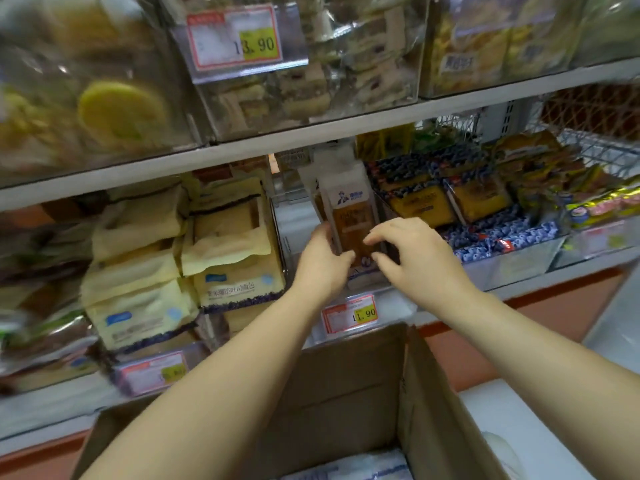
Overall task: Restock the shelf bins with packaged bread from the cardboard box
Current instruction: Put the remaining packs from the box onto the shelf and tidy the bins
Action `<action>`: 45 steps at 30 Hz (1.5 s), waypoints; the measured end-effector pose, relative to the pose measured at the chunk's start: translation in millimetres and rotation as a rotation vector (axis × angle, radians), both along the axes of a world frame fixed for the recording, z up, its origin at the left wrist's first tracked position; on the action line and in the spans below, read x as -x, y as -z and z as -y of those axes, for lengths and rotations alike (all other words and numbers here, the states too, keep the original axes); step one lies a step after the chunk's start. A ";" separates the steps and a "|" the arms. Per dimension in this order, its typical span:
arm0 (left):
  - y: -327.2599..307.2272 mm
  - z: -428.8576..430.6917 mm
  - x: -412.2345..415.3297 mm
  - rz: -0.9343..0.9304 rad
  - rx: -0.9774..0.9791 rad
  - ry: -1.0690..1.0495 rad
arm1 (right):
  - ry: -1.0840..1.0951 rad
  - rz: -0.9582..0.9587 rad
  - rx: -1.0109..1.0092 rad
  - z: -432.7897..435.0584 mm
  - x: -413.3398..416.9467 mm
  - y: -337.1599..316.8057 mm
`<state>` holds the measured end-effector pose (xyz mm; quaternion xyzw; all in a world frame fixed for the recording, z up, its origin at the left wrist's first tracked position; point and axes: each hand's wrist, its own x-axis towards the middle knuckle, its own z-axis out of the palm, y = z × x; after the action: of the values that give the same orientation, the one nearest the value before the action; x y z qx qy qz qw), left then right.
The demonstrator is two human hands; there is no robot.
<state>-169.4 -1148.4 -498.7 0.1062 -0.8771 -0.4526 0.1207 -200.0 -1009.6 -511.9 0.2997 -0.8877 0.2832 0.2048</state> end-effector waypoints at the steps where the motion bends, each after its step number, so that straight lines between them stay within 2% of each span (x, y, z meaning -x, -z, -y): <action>1: 0.1 3.6 -16.8 -0.039 0.090 0.016 | -0.021 0.015 -0.008 0.7 -11.0 -0.1; 5: 14.4 29.7 -90.5 -0.165 0.377 0.054 | -0.123 0.092 -0.061 12.6 -56.6 7.5; 10: 54.4 72.4 -170.5 -0.094 0.544 0.044 | -0.318 0.124 -0.319 49.9 -104.9 30.5; 12: 75.1 84.8 -185.7 0.060 0.605 0.062 | -0.368 0.190 -0.504 66.9 -119.2 52.8; 16: 118.4 108.0 -182.3 0.513 0.645 0.127 | -0.405 0.418 -0.862 92.8 -123.8 104.9; 19: 154.7 130.6 -167.1 0.708 0.664 0.134 | -0.405 0.556 -1.001 101.0 -108.1 146.7; 24: 224.8 158.0 -153.1 0.982 0.494 0.227 | -0.404 0.751 -1.065 106.3 -84.5 210.0; 28: 278.7 173.2 -159.2 1.145 0.440 0.252 | -0.360 0.922 -1.068 98.5 -80.1 266.2; 33: 320.0 177.4 -169.5 1.152 0.277 0.197 | -0.239 1.094 -0.944 77.4 -91.4 320.1; 38: 347.6 171.6 -187.7 1.159 0.221 0.139 | -0.107 1.212 -0.771 70.1 -99.7 349.3; 45: 357.6 170.1 -192.0 1.182 0.140 0.082 | -0.019 1.178 -0.840 71.3 -106.2 360.9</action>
<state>22.6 -1318.5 -856.3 0.2980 -0.8267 -0.2623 -0.3988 -93.7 -1080.9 -872.8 0.1583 -0.8819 0.0347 -0.4427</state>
